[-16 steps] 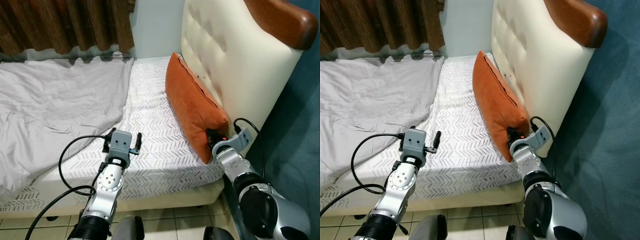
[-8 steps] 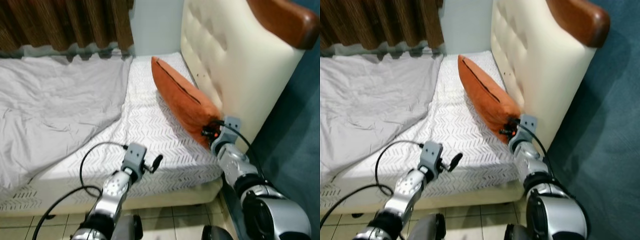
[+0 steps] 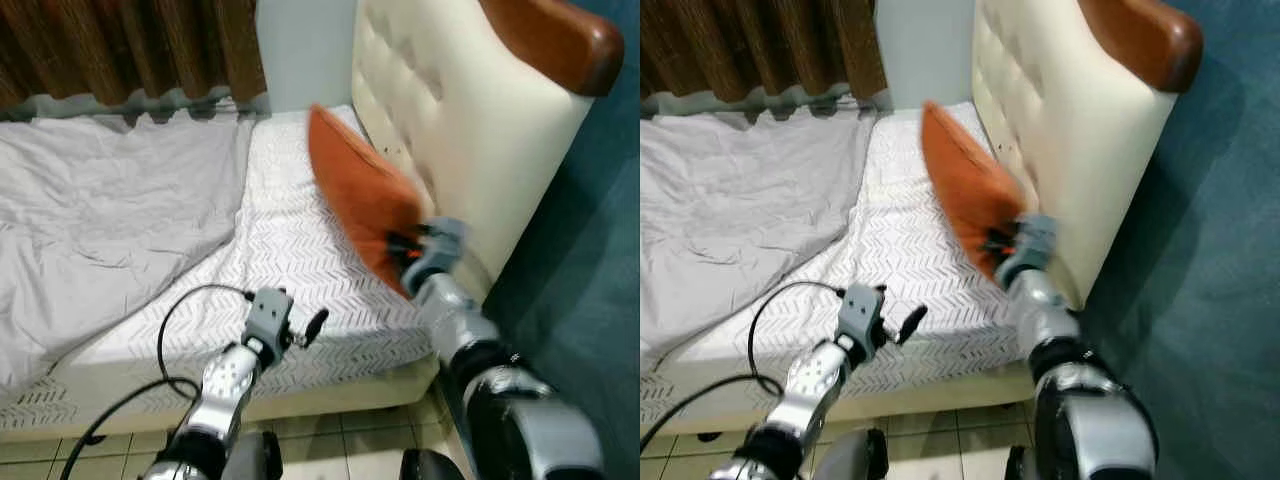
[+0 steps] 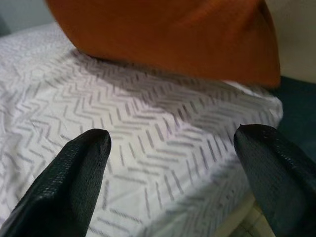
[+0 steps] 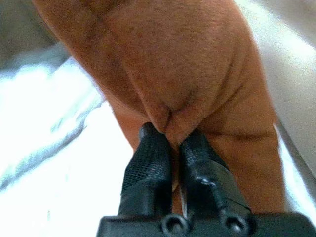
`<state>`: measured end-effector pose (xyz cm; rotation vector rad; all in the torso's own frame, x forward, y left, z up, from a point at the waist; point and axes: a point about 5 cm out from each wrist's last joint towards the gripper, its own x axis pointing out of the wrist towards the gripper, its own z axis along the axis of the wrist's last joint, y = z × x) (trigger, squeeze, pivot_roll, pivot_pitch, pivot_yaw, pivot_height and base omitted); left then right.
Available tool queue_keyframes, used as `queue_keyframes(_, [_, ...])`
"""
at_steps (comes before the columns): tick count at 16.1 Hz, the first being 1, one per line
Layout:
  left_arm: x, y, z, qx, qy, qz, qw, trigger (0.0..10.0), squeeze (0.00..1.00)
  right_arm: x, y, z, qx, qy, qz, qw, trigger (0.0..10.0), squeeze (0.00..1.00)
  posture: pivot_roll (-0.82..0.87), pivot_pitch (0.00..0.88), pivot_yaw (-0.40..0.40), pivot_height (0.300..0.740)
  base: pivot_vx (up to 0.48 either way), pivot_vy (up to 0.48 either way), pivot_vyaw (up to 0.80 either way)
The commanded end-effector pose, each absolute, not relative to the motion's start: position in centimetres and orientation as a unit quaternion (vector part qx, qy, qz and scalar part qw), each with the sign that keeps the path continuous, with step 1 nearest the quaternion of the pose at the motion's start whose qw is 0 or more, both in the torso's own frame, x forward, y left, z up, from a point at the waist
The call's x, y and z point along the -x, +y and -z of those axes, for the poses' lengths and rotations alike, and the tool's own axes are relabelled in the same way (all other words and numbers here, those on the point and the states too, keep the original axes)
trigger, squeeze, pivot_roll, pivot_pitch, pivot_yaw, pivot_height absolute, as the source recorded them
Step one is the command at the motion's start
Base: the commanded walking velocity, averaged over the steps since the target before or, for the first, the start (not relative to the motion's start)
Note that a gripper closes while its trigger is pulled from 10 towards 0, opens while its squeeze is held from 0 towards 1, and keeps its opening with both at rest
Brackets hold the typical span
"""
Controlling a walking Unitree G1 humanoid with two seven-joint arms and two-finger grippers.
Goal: Clean up the room
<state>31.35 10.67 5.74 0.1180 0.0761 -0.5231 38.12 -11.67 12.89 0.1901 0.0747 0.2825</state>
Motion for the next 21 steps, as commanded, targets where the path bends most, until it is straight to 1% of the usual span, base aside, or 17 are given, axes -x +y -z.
queue_keyframes(1, [-31.3, 10.7, -6.3, -0.061, 0.02, 0.263, 0.963, 10.0, 0.0, -37.3, -9.2, -12.8, -0.009, 0.009, -0.213, 0.977, 0.0, 0.0, 0.01, 0.003, 0.01, 0.615, 0.0, 0.0, 0.0])
queue_keyframes(4, [-31.1, 10.3, -7.5, -0.049, -0.011, 0.28, 0.959, 10.0, 0.0, -35.2, -7.6, -9.5, 0.07, 0.035, -0.268, 0.96, 0.0, 0.0, 0.02, 0.005, 0.007, 0.615, 0.0, 0.0, 0.0])
queue_keyframes(5, [-31.1, 10.3, -7.8, -0.048, -0.016, 0.283, 0.958, 10.0, 0.0, -34.9, -7.5, -8.9, 0.081, 0.045, -0.274, 0.957, 0.0, 0.0, 0.02, 0.005, 0.007, 0.615, 0.0, 0.0, 0.0])
queue_keyframes(6, [-31.2, 10.5, -8.4, -0.049, -0.027, 0.283, 0.958, 10.0, 0.0, -34.2, -7.6, -7.3, 0.129, 0.071, -0.278, 0.949, 0.0, 0.0, 0.02, 0.006, 0.009, 0.615, 0.0, 0.0, 0.0])
queue_keyframes(7, [-31.5, 10.8, -8.9, -0.051, -0.034, 0.28, 0.958, 10.0, 0.0, -33.8, -7.9, -6.4, 0.167, 0.088, -0.27, 0.944, 4.3, 0.0, 0.03, 0.007, 0.009, 0.615, 0.0, 0.0, 0.0])
queue_keyframes(8, [-31.5, 10.9, -9.0, -0.051, -0.035, 0.279, 0.958, 10.0, 0.0, -33.8, -8.0, -6.2, 0.175, 0.092, -0.266, 0.944, 10.0, 0.0, 0.03, 0.007, 0.009, 0.615, 0.0, 0.0, 0.0])
queue_keyframes(9, [-31.8, 11.3, -9.3, -0.054, -0.038, 0.274, 0.96, 10.0, 0.0, -34.4, -7.7, -7.3, 0.098, 0.082, -0.256, 0.958, 10.0, 0.0, 0.03, 0.012, 0.008, 0.615, 0.0, 0.0, 0.0])
queue_keyframes(10, [-31.8, 11.4, -9.5, -0.055, -0.038, 0.273, 0.96, 10.0, 0.0, -34.7, -7.6, -7.9, 0.054, 0.078, -0.255, 0.962, 10.0, 0.0, 0.03, 0.012, 0.008, 0.615, 0.0, 0.0, 0.0])
queue_keyframes(11, [-31.5, 11.4, -9.5, -0.056, -0.038, 0.275, 0.959, 10.0, 0.0, -34.7, -7.6, -7.8, 0.043, 0.085, -0.268, 0.959, 10.0, 1.0, 0.03, 0.017, 0.006, 0.615, 0.0, 0.0, 0.0])
queue_keyframes(12, [-31.4, 11.4, -9.5, -0.057, -0.037, 0.277, 0.958, 10.0, 0.0, -34.4, -7.4, -7.6, 0.065, 0.086, -0.285, 0.952, 10.0, 1.0, 0.03, 0.017, 0.006, 0.615, 0.0, 0.0, 0.0])
queue_keyframes(13, [-31.2, 11.3, -9.7, -0.057, -0.034, 0.287, 0.955, 10.0, 0.0, -33.4, -7.0, -6.5, 0.116, 0.095, -0.32, 0.935, 10.0, 1.0, 0.02, 0.023, 0.004, 0.615, 0.0, 0.0, 0.0])
queue_keyframes(14, [-31.0, 11.3, -9.8, -0.057, -0.032, 0.293, 0.954, 10.0, 0.0, -33.1, -6.9, -6.0, 0.131, 0.098, -0.328, 0.93, 10.0, 1.0, 0.01, 0.023, 0.004, 0.615, 0.0, 0.0, 0.0])
queue_keyframes(15, [-30.9, 11.4, -10.3, -0.046, -0.029, 0.302, 0.952, 10.0, 0.0, -32.6, -7.0, -5.3, 0.13, 0.109, -0.331, 0.928, 10.0, 1.0, 0.01, 0.023, 0.004, 0.615, 0.0, 0.0, 0.0])
queue_keyframes(16, [-31.2, 12.5, -12.4, -0.018, -0.04, 0.308, 0.951, 10.0, 0.0, -31.8, -7.3, -4.1, 0.127, 0.13, -0.327, 0.927, 10.0, 1.0, 0.01, 0.028, 0.008, 0.615, 0.0, 0.0, 0.0])
queue_keyframes(18, [-32.1, 13.4, -14.2, 0.002, -0.05, 0.296, 0.954, 10.0, 0.0, -31.3, -7.6, -3.4, 0.138, 0.136, -0.325, 0.925, 10.0, 1.0, 0.02, 0.03, 0.008, 0.615, 0.0, 0.0, 0.0])
queue_keyframes(20, [-34.8, 15.5, -13.5, 0.035, -0.011, 0.2, 0.979, 10.0, 0.0, -31.4, -7.5, -3.5, 0.12, 0.136, -0.32, 0.93, 10.0, 1.0, 0.02, 0.034, 0.006, 0.615, 0.0, 0.0, 0.0])
queue_keyframes(21, [-35.3, 16.1, -12.7, 0.042, 0.01, 0.172, 0.984, 10.0, 0.0, -31.5, -7.4, -3.7, 0.116, 0.133, -0.319, 0.931, 10.0, 1.0, 0.02, 0.036, 0.005, 0.615, 0.0, 0.0, 0.0])
